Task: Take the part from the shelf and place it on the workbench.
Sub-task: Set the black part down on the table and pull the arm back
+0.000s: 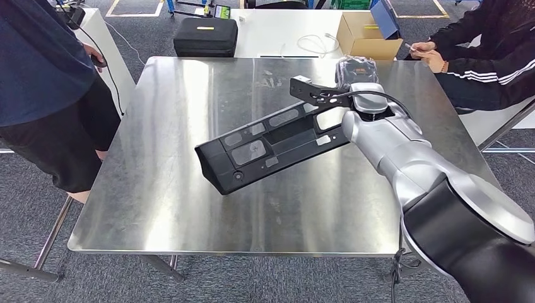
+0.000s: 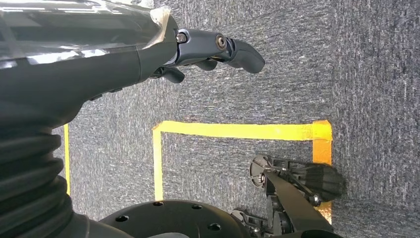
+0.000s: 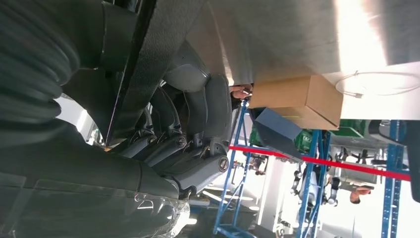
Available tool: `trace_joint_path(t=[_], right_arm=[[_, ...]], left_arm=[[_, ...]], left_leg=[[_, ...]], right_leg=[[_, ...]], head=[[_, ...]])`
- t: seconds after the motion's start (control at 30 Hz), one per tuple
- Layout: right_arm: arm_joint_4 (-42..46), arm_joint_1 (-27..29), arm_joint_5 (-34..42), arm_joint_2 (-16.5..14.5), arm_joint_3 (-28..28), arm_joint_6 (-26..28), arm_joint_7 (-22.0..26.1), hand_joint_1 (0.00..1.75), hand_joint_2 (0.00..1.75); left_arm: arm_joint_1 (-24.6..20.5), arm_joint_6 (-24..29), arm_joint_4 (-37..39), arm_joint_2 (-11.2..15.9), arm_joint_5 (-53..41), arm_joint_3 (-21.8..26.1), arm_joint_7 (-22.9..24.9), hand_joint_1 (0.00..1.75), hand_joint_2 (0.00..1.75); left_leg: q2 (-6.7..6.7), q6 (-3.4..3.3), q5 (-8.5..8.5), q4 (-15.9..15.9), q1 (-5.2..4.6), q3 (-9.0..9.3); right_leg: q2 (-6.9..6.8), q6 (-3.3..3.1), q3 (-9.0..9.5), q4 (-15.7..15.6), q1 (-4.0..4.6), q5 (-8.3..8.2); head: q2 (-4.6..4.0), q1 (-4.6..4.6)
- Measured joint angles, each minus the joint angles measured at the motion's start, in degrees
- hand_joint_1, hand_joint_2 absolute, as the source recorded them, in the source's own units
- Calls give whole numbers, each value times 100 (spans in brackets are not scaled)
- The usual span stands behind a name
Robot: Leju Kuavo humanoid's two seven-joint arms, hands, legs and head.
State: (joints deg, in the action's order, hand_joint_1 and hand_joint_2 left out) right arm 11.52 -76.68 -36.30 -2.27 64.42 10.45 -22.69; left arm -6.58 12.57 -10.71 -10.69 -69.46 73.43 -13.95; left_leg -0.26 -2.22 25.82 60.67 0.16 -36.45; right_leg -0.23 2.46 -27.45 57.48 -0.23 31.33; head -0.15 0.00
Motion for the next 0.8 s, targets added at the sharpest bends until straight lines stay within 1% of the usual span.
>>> trace_joint_path(t=[0.1,0.37,0.8], right_arm=[[0,-31,-5,29,-45,31,0,0,0],[0,-77,-61,74,-89,45,25,0,0],[0,-5,-120,98,-92,118,272,0,0]], left_arm=[[-1,41,0,1,-2,-7,1,0,175],[-2,235,1,2,-55,-39,51,0,175],[-3,240,1,2,-53,-43,74,0,175]], left_leg=[[1,0,0,0,0,0],[1,0,0,0,0,0],[0,0,0,0,0,0]], right_leg=[[0,0,0,0,0,0],[0,0,0,0,0,0],[0,0,0,0,0,0]], head=[[0,0],[0,0],[0,-1]])
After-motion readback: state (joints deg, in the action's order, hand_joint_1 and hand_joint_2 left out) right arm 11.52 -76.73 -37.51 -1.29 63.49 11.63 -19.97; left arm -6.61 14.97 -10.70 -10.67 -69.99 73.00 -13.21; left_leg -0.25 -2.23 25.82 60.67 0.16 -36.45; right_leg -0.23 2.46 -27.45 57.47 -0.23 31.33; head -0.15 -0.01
